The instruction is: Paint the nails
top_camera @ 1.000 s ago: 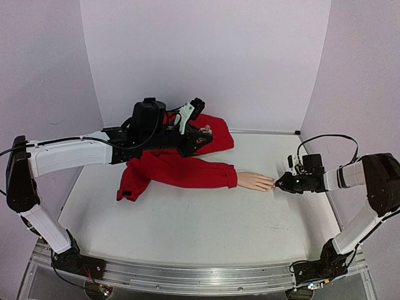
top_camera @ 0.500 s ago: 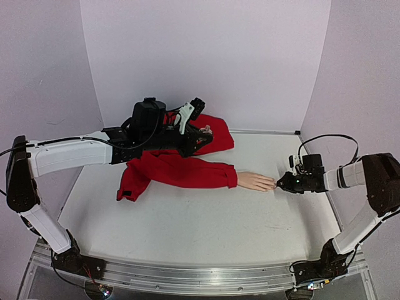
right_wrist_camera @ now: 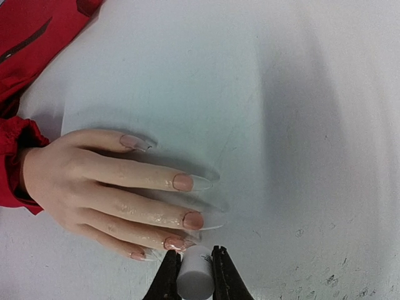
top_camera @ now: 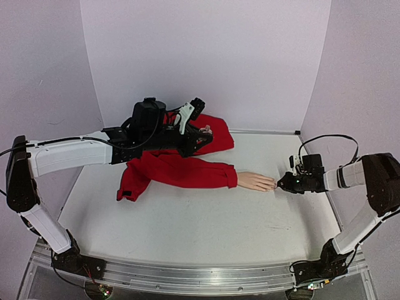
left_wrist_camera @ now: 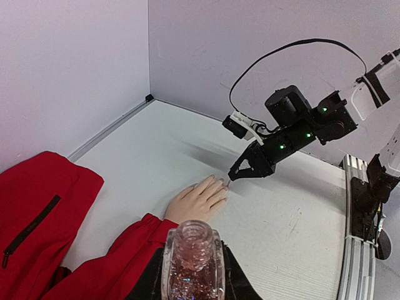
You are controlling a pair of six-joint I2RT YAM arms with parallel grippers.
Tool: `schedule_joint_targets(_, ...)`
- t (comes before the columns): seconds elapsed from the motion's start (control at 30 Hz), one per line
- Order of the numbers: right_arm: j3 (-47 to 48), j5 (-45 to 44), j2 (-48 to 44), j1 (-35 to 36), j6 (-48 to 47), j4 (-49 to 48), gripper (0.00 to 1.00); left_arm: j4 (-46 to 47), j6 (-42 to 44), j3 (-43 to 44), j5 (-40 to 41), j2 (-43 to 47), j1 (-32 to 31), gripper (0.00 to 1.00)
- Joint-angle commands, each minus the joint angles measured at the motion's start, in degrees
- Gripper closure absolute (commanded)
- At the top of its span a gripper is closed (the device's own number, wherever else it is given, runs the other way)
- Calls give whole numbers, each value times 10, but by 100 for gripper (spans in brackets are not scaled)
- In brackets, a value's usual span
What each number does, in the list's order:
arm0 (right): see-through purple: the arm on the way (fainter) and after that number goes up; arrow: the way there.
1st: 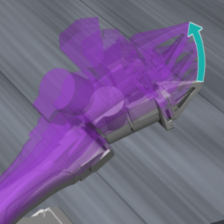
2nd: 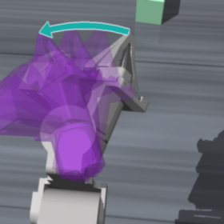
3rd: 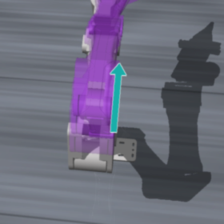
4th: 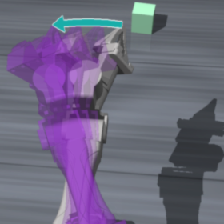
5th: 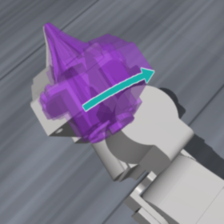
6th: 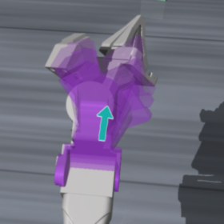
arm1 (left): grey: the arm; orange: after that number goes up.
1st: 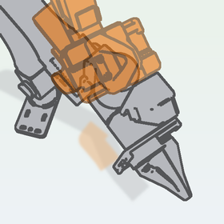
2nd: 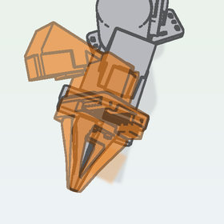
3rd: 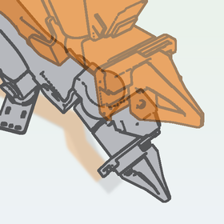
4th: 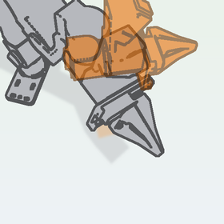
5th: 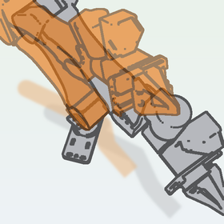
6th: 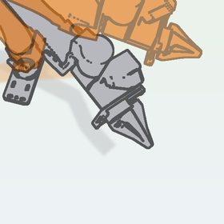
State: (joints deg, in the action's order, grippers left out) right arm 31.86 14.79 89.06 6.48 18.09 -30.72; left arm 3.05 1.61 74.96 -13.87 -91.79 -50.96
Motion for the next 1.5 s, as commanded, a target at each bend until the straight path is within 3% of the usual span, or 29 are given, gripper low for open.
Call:
schedule_joint_targets(0.0,18,-10,1,3,5,13,100,31,6,14,-5,27,-2,100)
schedule_joint_targets(0.53,-2,-8,-45,3,-5,13,100,31,5,12,-4,29,-2,100)
schedule_joint_targets(0.93,9,36,-18,6,-10,-4,100,31,5,12,-4,30,-2,100)
schedule_joint_targets(1.47,14,15,-5,8,-7,-4,100,30,9,19,-6,22,-2,100)
